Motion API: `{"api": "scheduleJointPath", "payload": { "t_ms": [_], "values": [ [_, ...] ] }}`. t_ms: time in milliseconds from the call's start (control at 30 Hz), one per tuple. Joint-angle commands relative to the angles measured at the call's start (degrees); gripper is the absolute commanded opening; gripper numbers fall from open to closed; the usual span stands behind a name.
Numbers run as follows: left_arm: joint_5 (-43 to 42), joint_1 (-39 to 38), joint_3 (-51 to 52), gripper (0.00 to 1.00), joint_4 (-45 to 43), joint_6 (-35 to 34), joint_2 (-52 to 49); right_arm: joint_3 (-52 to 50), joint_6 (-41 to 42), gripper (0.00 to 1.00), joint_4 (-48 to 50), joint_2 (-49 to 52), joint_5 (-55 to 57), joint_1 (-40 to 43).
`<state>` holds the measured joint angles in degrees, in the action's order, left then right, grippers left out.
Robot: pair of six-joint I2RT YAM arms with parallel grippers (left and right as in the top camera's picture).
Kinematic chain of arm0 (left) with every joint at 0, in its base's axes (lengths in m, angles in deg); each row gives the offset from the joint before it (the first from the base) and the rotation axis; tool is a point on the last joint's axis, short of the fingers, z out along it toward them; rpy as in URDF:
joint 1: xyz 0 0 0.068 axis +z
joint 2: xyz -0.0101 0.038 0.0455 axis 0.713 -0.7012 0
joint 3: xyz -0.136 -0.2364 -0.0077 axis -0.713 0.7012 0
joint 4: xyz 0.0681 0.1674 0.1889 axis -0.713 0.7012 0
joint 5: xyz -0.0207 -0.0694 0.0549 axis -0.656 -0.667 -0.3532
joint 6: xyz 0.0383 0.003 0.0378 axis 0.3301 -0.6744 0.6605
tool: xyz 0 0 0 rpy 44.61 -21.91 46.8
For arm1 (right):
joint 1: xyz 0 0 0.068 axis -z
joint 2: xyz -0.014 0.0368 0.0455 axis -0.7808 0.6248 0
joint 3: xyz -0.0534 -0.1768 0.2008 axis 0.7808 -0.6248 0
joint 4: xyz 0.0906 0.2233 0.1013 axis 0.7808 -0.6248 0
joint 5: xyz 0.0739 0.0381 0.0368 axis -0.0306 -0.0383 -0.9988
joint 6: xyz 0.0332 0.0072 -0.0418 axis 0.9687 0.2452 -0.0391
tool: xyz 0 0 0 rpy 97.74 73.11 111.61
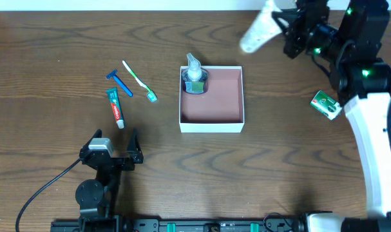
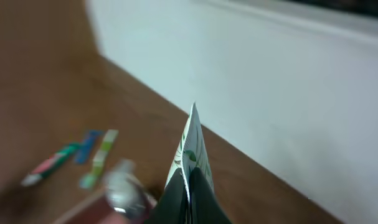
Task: Pack container
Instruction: 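Carry the Pantene tube over the box and lower it inside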
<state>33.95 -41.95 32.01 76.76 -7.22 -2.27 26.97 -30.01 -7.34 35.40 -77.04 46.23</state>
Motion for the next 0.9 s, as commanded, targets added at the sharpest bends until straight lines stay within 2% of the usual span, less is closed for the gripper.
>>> {"api": "scheduleJointPath", "payload": {
  "t_ms": [0, 467, 867],
  "values": [
    [-0.2, 0.0, 0.8, 0.98, 2.2, 0.9, 0.3, 0.9, -3.3, 0.01, -1.4, 0.0, -8.6, -3.7],
    [-0.2, 0.0, 0.8, 0.98, 2.2, 0.9, 0.3, 0.9, -20.5, 0.01, -14.3, 2.8, -8.7, -14.9],
    [-0.2, 0.0, 0.8, 0.98, 2.2, 0.9, 0.3, 0.9, -21.3, 0.01, -8.0, 16.3, -7.9, -18.3]
  ]
}}
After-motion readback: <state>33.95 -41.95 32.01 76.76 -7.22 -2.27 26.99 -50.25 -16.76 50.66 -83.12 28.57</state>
